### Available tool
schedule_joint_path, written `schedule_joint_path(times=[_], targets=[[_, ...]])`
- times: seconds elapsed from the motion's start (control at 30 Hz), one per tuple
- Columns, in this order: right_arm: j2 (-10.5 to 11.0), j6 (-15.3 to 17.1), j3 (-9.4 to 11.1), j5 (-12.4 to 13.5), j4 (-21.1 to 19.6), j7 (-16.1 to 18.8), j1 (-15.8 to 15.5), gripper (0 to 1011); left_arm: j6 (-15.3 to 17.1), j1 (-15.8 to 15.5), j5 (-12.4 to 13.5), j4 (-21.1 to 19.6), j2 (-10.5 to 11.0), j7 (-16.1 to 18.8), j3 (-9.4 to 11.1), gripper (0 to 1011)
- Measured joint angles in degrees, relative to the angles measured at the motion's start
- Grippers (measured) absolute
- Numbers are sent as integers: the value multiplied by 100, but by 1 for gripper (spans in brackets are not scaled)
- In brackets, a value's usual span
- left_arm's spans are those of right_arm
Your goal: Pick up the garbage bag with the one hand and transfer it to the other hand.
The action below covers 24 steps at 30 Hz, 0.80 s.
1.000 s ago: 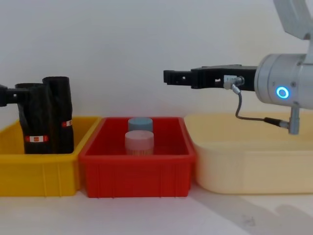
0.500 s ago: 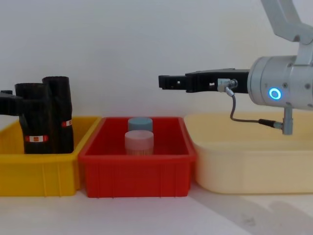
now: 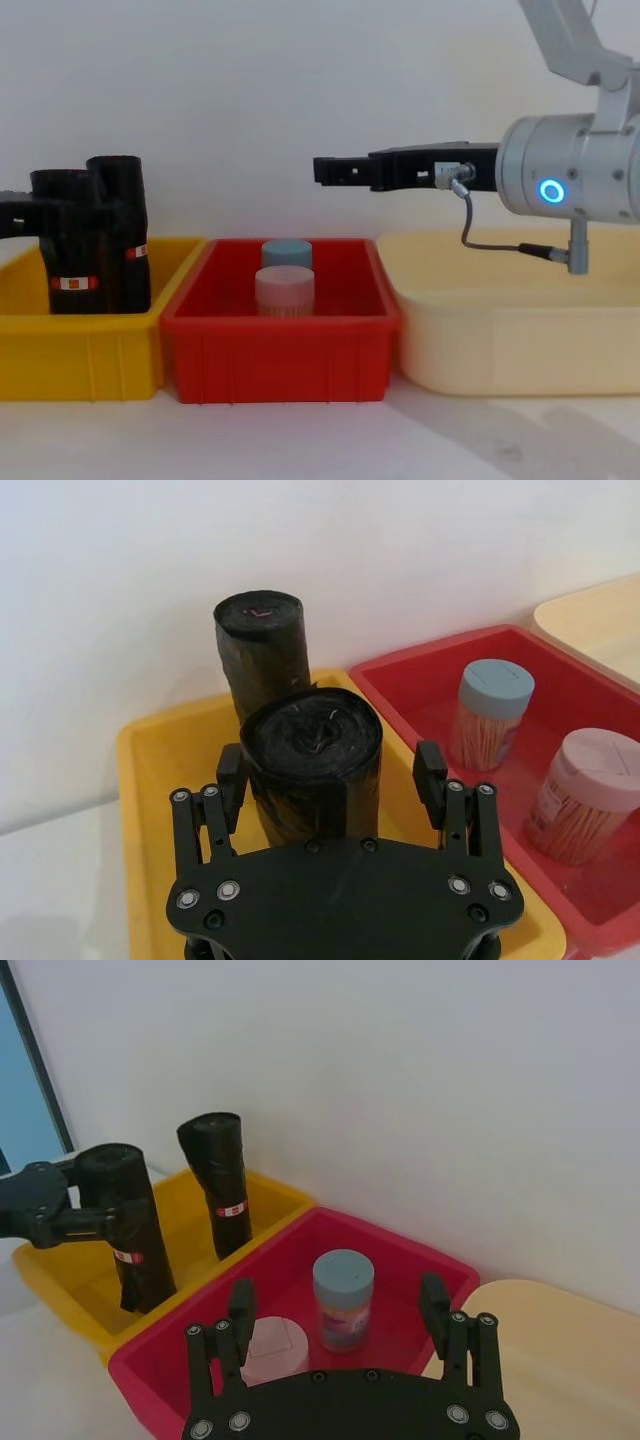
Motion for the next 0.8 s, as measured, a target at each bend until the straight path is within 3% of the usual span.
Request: schedule_joint_path(times=[0.27,0.6,0.8], targets=[[-19,11,-48,16,22,60,31,1001,-8,-87,-15,121,-72,-55,19,864],[-54,73,-153,62,219,151,145,1001,-16,-146,-26,201,-121,-92,32,557],[-89,128,-238,83,494,245,280,1001,-18,-162,-29,221,-134,-102,36,517]])
